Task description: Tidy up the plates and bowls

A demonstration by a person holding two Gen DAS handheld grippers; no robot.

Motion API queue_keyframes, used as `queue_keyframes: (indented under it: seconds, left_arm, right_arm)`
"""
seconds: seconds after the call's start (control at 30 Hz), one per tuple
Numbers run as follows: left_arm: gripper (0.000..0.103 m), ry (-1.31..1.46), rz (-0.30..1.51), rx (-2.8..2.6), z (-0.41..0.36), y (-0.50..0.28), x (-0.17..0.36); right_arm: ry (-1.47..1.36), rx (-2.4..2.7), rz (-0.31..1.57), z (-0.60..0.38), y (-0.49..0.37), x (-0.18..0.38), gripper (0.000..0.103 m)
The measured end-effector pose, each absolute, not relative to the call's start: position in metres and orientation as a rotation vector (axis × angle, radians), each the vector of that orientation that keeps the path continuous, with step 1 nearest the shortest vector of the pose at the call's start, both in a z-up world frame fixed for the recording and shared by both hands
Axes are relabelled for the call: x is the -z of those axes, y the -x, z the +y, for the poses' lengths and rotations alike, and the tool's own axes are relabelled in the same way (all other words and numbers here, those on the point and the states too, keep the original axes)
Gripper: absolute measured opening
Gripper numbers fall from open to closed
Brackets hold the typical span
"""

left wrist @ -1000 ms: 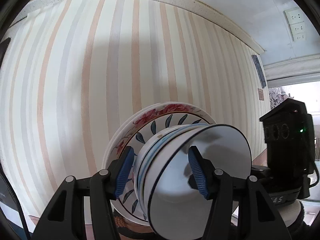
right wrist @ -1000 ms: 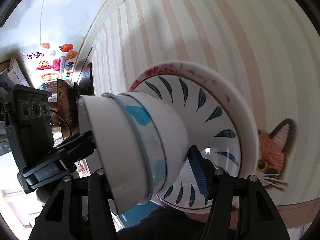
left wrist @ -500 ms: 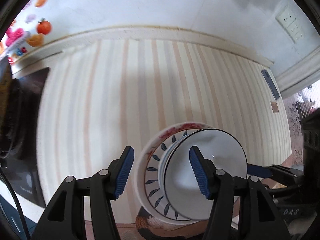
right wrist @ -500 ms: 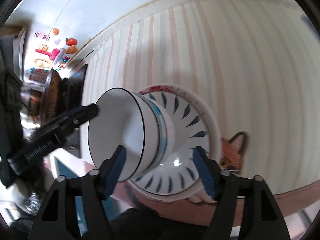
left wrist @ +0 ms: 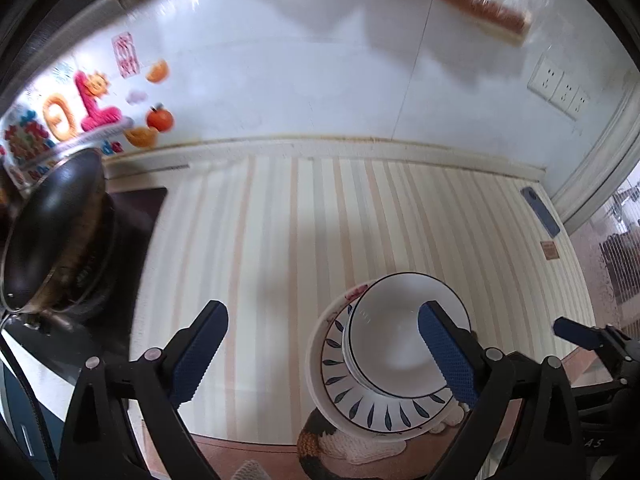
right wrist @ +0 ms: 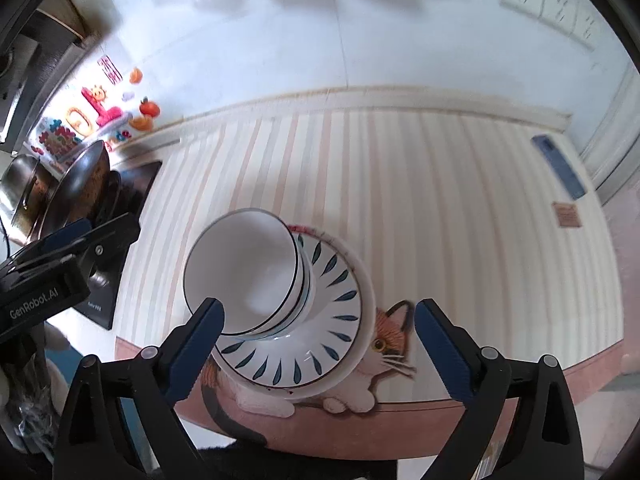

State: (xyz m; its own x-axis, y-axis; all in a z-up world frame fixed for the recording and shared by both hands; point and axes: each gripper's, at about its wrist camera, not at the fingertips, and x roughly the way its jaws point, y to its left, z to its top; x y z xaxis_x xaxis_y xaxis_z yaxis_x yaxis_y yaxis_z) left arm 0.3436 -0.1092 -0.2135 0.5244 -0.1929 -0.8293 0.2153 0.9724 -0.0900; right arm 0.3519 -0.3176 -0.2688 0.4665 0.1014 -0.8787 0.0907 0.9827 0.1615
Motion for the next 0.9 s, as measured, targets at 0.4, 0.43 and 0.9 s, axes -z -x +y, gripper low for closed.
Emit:
queue_keyframes:
  seconds: [0.4,0.43,0.9]
  left_arm:
    - [0.103,-0.02,0.828,0.222,-0.098,-0.269,0.155]
    - [0.103,-0.021,0.82,0.22,-0.097,-0.261,0.151]
    - [0.103,-0.008,0.726,0.192,-0.091,-0.134,0.103]
  right_arm:
    - [-0.146,0.015,0.915,-0.306,-0.283,0.195,0.099]
    - [-0.145,0.01,0.907,-0.306,-0.276,0.192,0.1]
    - [-0.139,-0.002,0.817,-0.301,-0.136,0.141,0.1]
